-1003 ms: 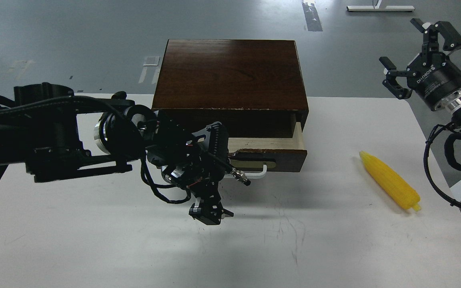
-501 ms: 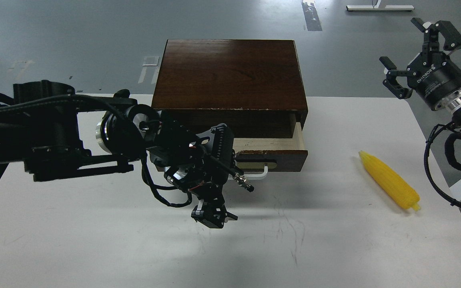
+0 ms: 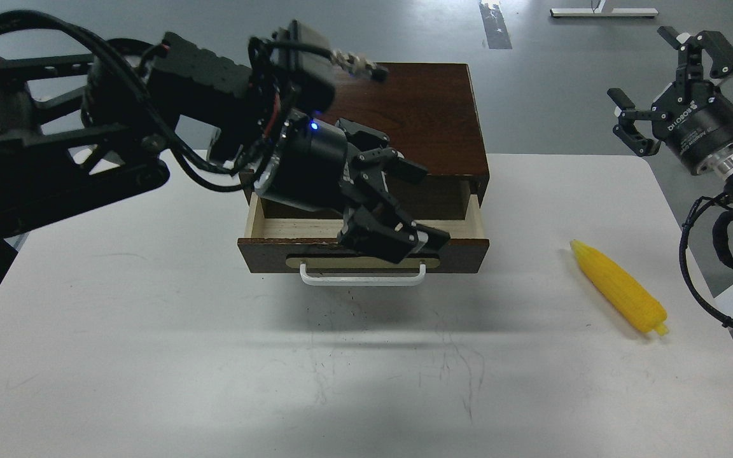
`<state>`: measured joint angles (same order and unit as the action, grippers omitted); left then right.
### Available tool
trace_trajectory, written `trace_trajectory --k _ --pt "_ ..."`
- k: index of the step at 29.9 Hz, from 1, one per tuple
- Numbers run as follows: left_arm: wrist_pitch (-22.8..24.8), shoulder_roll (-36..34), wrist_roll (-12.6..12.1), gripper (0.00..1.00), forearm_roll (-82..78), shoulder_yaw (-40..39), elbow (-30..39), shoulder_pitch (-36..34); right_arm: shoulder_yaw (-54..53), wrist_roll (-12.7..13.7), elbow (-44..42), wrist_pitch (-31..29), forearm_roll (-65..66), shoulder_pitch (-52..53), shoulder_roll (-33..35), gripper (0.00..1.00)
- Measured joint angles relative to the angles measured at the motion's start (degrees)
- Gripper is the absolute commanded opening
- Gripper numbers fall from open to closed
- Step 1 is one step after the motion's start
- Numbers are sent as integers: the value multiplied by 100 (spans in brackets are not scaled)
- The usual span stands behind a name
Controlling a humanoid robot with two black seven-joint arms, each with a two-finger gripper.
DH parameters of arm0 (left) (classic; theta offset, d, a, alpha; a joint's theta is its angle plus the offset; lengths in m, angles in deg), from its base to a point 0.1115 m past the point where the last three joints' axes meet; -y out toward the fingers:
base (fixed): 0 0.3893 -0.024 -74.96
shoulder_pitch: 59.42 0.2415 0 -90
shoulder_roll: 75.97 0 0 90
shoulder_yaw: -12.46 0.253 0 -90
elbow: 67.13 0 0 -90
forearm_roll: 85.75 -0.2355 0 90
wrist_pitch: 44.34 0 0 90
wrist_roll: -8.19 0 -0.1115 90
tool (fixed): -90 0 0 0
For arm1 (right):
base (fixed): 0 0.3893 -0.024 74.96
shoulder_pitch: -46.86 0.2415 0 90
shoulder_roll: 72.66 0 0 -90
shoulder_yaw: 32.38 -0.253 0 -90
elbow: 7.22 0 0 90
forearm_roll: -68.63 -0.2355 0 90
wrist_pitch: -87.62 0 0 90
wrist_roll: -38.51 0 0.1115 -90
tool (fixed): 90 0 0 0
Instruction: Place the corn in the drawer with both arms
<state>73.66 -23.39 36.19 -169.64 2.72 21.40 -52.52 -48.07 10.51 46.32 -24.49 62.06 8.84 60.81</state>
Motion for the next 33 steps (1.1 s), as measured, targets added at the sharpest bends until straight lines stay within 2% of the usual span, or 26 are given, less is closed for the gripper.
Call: trace_trajectory --k 6,10,14,18,24,33 --pt "-1 -730 -3 99 3201 -93 -558 416 37 0 16 -3 16 -1 51 100" --pt "-1 -1218 -3 99 4705 -100 -709 865 53 0 19 -5 218 -4 91 99" --pt "-1 -1528 -3 99 6010 -103 -933 1500 73 0 170 -12 1060 -23 235 99" --pt "-1 -1665 0 99 7300 -103 -1336 2037 96 0 649 -19 1969 -29 664 100" --pt "-1 -1686 0 99 8091 -103 -1997 2683 151 0 1175 -23 3922 -41 1435 100" --pt "0 -1556 0 99 8328 -514 -2092 3337 565 -1 1324 5 7292 -35 2034 100"
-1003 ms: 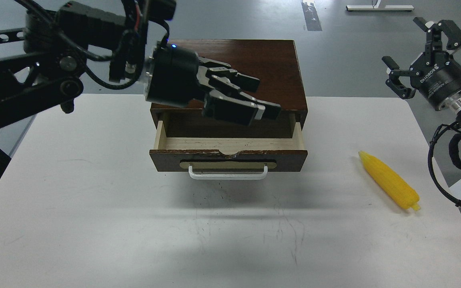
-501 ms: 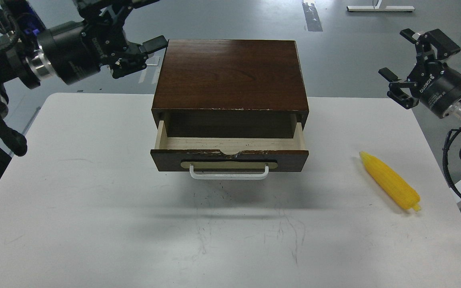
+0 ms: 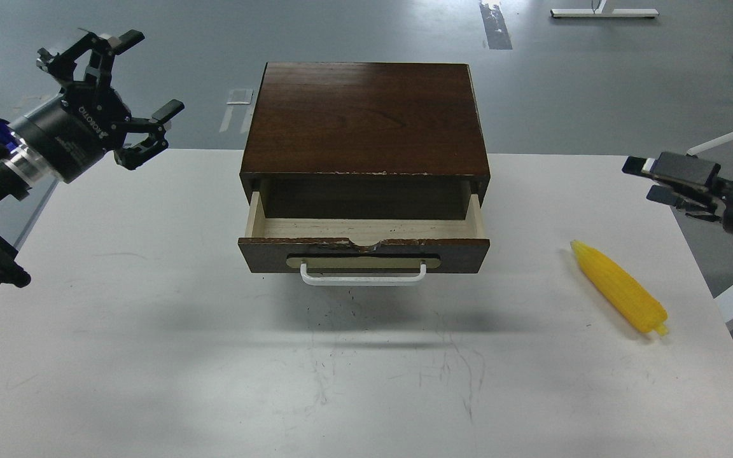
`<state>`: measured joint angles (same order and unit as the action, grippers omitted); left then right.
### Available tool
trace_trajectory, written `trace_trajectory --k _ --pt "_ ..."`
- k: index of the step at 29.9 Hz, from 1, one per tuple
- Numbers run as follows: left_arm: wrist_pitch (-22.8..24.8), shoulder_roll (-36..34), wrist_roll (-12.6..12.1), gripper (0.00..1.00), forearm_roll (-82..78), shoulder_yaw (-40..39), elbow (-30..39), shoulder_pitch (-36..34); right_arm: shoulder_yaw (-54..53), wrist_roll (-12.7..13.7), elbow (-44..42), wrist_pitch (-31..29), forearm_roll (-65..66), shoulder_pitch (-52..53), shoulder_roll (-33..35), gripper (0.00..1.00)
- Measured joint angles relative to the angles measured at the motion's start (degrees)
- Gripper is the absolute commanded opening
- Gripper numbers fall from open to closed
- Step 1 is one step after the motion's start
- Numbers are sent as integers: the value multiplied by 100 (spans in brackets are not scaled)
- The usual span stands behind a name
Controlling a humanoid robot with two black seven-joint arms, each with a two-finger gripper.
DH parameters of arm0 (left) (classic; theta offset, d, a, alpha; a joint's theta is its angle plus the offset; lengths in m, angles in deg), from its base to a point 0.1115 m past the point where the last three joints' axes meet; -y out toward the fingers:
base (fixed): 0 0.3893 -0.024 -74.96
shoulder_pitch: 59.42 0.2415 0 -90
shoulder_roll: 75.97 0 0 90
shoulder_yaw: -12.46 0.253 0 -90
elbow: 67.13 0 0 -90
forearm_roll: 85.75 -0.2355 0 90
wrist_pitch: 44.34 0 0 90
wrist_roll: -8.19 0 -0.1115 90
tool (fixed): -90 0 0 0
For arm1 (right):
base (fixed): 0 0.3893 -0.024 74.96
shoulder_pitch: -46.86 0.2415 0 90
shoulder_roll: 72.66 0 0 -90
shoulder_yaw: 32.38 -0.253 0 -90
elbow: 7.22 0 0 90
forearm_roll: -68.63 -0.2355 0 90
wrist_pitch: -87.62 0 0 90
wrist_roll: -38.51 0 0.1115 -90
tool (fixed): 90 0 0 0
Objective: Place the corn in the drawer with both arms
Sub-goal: 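Lower the right gripper onto the yellow corn and grasp it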
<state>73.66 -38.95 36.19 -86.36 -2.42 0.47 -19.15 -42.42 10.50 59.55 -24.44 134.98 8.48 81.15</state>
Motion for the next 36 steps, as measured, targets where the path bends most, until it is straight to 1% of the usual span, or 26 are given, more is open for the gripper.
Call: trace_trajectory --k 3,6,11,16,21,26,29,30,32,34,36 --pt "0 3 0 99 0 -44 25 24 205 0 -51 40 668 -11 20 99" --pt "0 -17 0 99 0 -49 67 34 537 0 -127 178 1006 -19 4 99" --pt "1 -42 0 99 0 -80 85 49 951 0 -382 494 1155 -20 -162 100" --pt "0 -44 0 99 -1 -81 93 58 1066 0 -726 558 1389 -20 -464 99" --pt "1 -41 0 99 -18 -135 95 58 1238 0 -831 763 1497 -20 -622 99" --pt "1 -39 0 99 -17 -153 95 67 1622 0 -1167 1283 1502 -18 -945 99" --pt "0 -45 0 99 -12 -164 95 68 1826 0 -1355 1558 1500 -24 -1139 96" --pt "1 -57 0 99 -11 -167 95 68 1891 0 -1406 1611 1500 -27 -1186 93" --pt "0 -83 0 99 -9 -172 95 69 1965 0 -1471 1660 1497 -29 -1261 90" --pt "1 -100 0 99 -9 -173 95 68 1999 0 -1486 1671 1493 -38 -1314 81" --pt "0 -122 0 99 -9 -173 95 69 2011 0 -1489 1675 1492 -89 -1335 60"
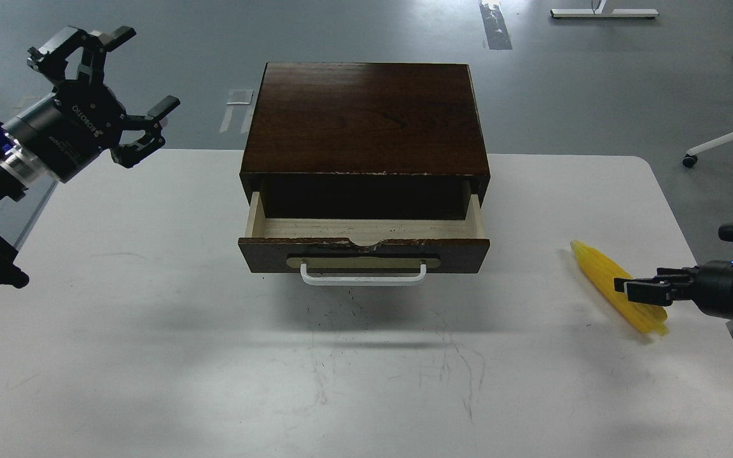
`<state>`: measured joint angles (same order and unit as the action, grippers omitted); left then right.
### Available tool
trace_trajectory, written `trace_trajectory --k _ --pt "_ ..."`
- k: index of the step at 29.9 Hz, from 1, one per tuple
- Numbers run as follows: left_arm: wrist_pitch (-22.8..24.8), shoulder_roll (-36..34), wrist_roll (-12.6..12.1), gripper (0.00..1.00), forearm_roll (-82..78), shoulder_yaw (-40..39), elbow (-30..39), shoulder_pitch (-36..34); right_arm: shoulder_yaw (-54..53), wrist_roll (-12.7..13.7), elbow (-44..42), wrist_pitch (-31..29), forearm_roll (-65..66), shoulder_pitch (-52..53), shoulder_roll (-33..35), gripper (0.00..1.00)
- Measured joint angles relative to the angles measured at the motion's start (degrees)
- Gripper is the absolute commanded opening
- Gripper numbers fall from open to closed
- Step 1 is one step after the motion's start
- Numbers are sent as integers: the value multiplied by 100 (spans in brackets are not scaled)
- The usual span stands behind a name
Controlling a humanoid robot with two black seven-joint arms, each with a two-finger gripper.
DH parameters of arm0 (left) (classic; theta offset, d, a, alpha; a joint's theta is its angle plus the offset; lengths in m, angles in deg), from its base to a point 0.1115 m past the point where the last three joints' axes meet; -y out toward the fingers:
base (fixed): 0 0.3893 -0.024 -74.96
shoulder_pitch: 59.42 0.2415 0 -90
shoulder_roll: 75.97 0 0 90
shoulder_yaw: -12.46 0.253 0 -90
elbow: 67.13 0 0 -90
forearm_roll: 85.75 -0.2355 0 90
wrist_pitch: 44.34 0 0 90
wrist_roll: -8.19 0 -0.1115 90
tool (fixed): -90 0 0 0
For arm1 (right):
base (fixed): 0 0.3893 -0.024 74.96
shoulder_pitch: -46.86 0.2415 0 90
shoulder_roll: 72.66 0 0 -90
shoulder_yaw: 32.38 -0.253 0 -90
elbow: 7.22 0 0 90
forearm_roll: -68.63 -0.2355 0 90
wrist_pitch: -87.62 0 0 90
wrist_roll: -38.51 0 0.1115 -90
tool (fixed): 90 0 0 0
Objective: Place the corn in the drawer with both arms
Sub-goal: 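Lower the right gripper onto the yellow corn and grasp it, then lift the corn with the right gripper and carry it over the box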
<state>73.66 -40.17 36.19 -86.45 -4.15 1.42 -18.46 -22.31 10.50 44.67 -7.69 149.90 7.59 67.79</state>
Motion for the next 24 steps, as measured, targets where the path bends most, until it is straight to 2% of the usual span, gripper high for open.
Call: trace_trajectory --k 4,6,9,15,20,24 --pt "0 -27 0 99 0 0 0 0 4 0 -3 2 -1 -104 -61 51" --pt "0 -45 0 99 0 0 0 0 7 0 -4 1 -3 -146 -128 26" --pt "0 -54 0 99 0 0 0 0 7 0 25 0 -4 -161 -186 10" --pt "0 -56 0 99 0 0 39 0 -1 1 315 -11 -50 -50 -90 8" --pt "0 -65 0 99 0 -8 46 0 -60 1 1275 -48 -154 489 456 9" --pt "0 -64 0 99 0 -33 44 0 -59 2 2024 -133 -341 1414 993 9"
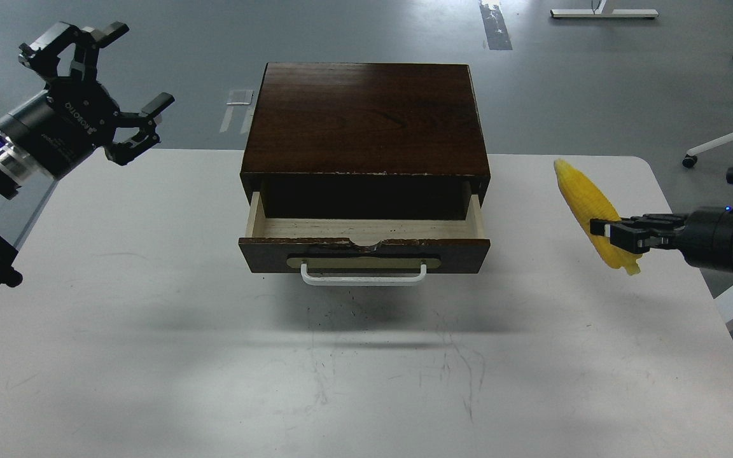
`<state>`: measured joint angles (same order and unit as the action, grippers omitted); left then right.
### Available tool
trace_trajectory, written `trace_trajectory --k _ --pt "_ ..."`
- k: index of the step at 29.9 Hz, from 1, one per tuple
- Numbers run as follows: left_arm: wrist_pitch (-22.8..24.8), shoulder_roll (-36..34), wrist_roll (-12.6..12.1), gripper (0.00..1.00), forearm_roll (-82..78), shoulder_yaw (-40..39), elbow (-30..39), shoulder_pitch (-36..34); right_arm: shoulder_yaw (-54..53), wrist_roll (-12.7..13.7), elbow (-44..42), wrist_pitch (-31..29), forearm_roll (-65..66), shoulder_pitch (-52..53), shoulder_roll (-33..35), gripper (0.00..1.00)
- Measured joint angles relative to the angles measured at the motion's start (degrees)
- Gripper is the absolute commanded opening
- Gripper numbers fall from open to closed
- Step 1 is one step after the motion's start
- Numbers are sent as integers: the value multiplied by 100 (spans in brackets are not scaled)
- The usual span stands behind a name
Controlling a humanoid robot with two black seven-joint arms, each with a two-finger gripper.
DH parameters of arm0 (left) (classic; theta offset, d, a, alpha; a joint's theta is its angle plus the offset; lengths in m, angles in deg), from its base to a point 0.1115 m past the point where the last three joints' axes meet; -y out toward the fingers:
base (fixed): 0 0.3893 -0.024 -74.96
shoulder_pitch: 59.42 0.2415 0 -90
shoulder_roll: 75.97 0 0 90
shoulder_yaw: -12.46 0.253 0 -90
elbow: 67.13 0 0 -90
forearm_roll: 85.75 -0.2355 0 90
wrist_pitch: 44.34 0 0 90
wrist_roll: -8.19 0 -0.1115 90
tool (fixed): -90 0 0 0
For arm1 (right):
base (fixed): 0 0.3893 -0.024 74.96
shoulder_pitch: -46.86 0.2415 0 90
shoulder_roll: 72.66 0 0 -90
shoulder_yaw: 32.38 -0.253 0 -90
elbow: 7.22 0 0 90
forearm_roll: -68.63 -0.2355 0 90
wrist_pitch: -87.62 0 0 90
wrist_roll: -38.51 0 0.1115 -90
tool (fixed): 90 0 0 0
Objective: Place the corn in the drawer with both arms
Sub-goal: 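Lift the corn with the right gripper and carry it over the box, then lower the corn into the open drawer and open the right gripper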
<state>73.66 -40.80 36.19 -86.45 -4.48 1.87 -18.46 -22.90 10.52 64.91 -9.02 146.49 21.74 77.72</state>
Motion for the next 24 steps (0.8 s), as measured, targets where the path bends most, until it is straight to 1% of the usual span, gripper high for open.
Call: trace_trajectory --k 2,4,8,12,14,17,20,24 --pt "0 15 0 99 0 -6 0 0 27 0 139 -122 -24 491 89 9" --pt "0 23 0 99 0 -9 0 0 41 0 196 -381 -31 1082 52 9" --pt "0 27 0 99 0 -12 0 0 139 -1 224 -811 -8 2024 -418 10" --pt "-1 15 0 99 -1 -21 -2 -1 830 -2 181 -906 66 3081 -1279 10" --pt "0 9 0 99 0 -33 1 -9 1276 -3 170 -895 70 3630 -1807 10" --pt "-1 8 0 99 -7 -40 1 -9 1710 -4 152 -867 78 4186 -2622 11" --pt "-1 10 0 99 -14 -47 0 -10 1870 -4 142 -857 168 4401 -3226 12" --pt "-1 16 0 99 -17 -48 -1 -9 2078 -3 48 -739 541 4438 -3810 12"
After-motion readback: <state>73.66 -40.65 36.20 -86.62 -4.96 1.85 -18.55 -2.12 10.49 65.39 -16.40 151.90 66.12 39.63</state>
